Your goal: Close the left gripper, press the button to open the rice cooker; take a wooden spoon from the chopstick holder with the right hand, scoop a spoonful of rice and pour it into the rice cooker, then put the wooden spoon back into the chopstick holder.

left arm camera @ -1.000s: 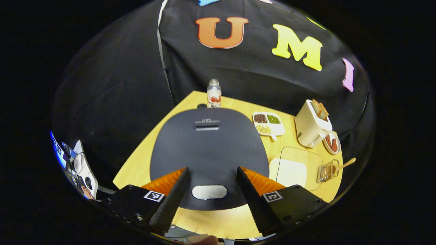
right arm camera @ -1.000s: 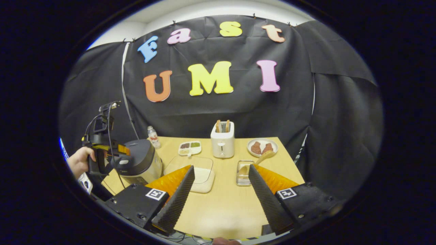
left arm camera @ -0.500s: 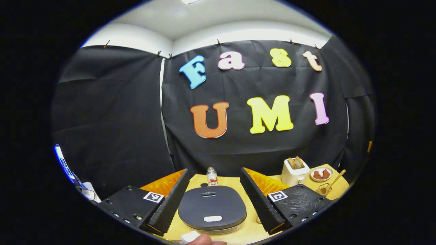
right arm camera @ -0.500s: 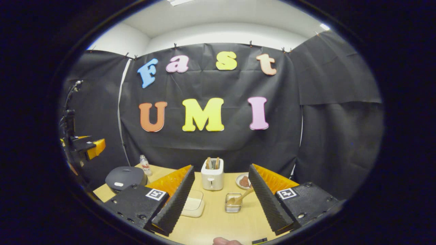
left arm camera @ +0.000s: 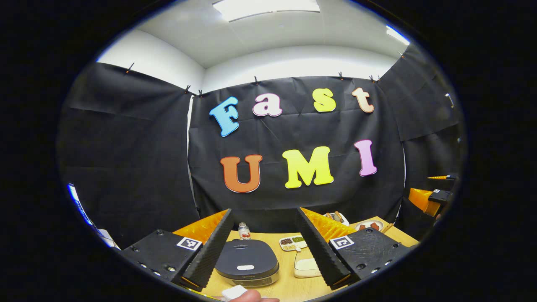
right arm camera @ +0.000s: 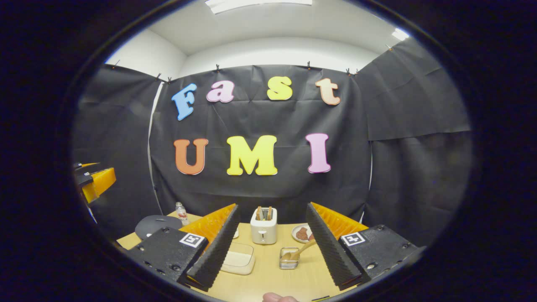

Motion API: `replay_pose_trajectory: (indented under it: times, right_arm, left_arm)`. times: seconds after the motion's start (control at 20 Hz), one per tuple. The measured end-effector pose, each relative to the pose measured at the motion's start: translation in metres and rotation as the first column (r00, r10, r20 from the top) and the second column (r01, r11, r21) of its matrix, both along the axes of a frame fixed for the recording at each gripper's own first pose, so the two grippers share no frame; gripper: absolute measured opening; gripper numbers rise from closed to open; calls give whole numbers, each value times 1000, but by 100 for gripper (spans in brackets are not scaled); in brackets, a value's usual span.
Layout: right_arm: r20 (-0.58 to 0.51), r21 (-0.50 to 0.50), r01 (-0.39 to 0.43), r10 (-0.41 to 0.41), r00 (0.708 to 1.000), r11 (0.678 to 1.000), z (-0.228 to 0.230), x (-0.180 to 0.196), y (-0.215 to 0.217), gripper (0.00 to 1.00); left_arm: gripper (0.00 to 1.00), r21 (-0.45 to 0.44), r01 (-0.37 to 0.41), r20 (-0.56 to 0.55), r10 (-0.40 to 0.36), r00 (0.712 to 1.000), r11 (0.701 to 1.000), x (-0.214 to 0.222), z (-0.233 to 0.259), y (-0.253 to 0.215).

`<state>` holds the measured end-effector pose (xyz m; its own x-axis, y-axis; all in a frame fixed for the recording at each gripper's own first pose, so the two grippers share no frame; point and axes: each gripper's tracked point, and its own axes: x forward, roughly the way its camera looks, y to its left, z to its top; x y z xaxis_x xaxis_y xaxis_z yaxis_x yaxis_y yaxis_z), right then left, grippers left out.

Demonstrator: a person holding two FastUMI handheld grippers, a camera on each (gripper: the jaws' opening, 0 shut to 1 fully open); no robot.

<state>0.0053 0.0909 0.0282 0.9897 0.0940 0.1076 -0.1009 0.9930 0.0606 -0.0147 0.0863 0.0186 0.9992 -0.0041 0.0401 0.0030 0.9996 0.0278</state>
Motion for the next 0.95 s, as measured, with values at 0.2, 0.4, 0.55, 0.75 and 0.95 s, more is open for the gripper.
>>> replay_pose_trajectory:
  times: [0.2, 0.4, 0.55, 0.75, 0.95]
  right_arm:
    - [-2, -6, -4, 4, 1000, 1000, 2, -4, 0, 100]
    - [-6, -23, -7, 7, 1000, 1000, 2, -7, 1, 100]
    - [-10, -23, -10, 9, 1000, 1000, 3, -8, 2, 100]
    - [-11, -25, -5, 4, 1000, 1000, 4, -7, -4, 100]
    - [-21, -22, -3, 2, 1000, 1000, 2, -7, -6, 96]
  left_arm:
    - [95, 1, 12, -9, -12, 1000, 1000, -4, -1, -2]
    - [95, -1, 17, -32, -17, 999, 1000, -5, -8, -5]
    - [95, 5, 18, -40, -18, 999, 1000, -3, -10, -6]
    - [95, 5, 13, -55, -12, 998, 1000, -2, -15, -4]
    - [95, 11, 12, -69, -11, 998, 1000, 1, -20, -5]
